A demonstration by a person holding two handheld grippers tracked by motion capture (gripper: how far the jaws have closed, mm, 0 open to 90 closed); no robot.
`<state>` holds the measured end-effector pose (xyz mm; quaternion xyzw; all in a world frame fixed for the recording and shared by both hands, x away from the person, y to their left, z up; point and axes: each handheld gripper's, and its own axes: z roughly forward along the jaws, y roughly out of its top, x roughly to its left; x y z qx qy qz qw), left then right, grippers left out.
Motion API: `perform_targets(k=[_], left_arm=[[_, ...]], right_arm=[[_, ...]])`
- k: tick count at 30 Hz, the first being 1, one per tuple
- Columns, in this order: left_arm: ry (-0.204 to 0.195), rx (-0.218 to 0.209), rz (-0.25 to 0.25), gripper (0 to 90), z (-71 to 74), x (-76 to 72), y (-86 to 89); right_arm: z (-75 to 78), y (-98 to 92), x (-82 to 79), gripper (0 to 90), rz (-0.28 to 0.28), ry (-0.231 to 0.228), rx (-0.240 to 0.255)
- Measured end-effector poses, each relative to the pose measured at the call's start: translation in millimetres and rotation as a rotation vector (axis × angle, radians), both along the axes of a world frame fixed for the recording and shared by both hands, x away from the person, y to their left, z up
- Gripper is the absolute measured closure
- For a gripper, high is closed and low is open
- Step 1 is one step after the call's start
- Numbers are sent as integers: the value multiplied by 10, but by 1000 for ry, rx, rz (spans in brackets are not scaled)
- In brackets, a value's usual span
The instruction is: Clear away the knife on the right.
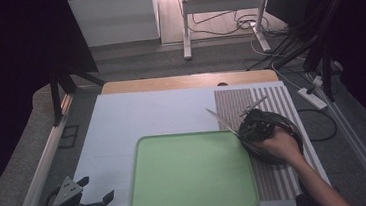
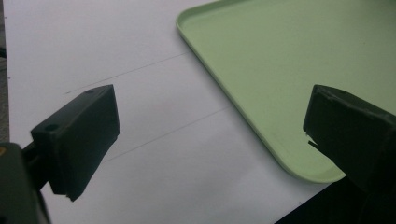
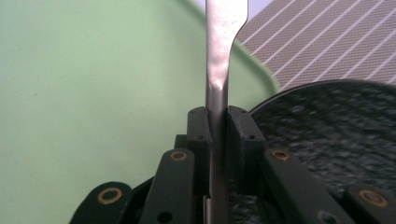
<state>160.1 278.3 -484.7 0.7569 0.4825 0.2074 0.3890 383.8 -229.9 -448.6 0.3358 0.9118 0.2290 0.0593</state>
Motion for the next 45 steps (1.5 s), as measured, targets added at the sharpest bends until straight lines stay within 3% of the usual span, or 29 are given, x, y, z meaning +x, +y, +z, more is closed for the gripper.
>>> perform_targets(k=[17,30,36,38,39,41,43,45], left_arm=[[2,4,-1,45,0,5,-7],[3,5,-1,45,-1,7,-7],[3,5,-1,45,0,6,-9],[3,6,-1,45,0,6,-9],[3,6,-1,45,0,6,-10],[4,8,0,45,-1,8,-12],[4,10,0,45,-1,9,-15],[4,14,-1,45,-1,10,-19]], right_arm=[[-88,275,-415,798,84,38,-22],[-304,564,-609,798,142,92,-57],[-461,642,-646,791,163,129,-100],[-428,639,-636,754,175,127,-81],[-398,635,-626,698,173,120,-54],[-335,633,-596,674,169,111,-13],[-284,658,-571,753,187,100,15],[-256,746,-566,848,249,82,32]])
